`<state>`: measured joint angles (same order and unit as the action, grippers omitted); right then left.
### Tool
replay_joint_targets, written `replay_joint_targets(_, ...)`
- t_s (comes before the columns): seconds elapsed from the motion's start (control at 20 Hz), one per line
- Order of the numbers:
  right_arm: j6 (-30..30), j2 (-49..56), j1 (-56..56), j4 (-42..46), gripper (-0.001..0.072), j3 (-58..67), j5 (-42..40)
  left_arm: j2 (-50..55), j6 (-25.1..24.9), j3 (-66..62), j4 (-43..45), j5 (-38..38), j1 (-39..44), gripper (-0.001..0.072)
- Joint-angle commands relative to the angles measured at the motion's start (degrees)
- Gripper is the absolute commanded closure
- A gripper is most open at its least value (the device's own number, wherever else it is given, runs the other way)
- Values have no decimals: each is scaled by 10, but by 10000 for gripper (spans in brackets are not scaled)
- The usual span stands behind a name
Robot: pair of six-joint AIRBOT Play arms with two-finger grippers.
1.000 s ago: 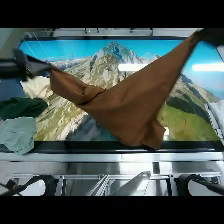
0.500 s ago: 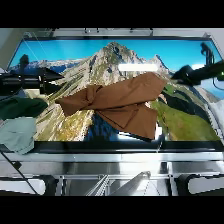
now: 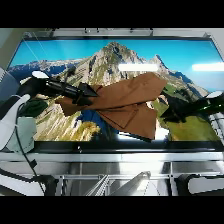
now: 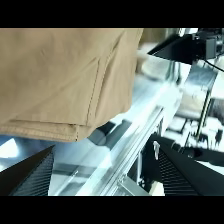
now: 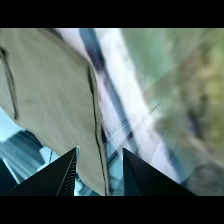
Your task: Fold the shirts.
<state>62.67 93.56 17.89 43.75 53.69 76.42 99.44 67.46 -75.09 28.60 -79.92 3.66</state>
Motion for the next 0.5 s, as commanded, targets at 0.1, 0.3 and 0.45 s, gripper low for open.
replay_joint_targets(0.1,-32,0,-82,-70,386,-71,-88,41,12,-54,4,-16,26,28)
replay_joint_targets(0.3,-54,0,-122,-122,678,-70,-119,57,38,-66,18,-31,28,28)
replay_joint_targets(0.45,-62,-6,-122,-144,696,-70,-120,64,71,-66,112,-59,52,27)
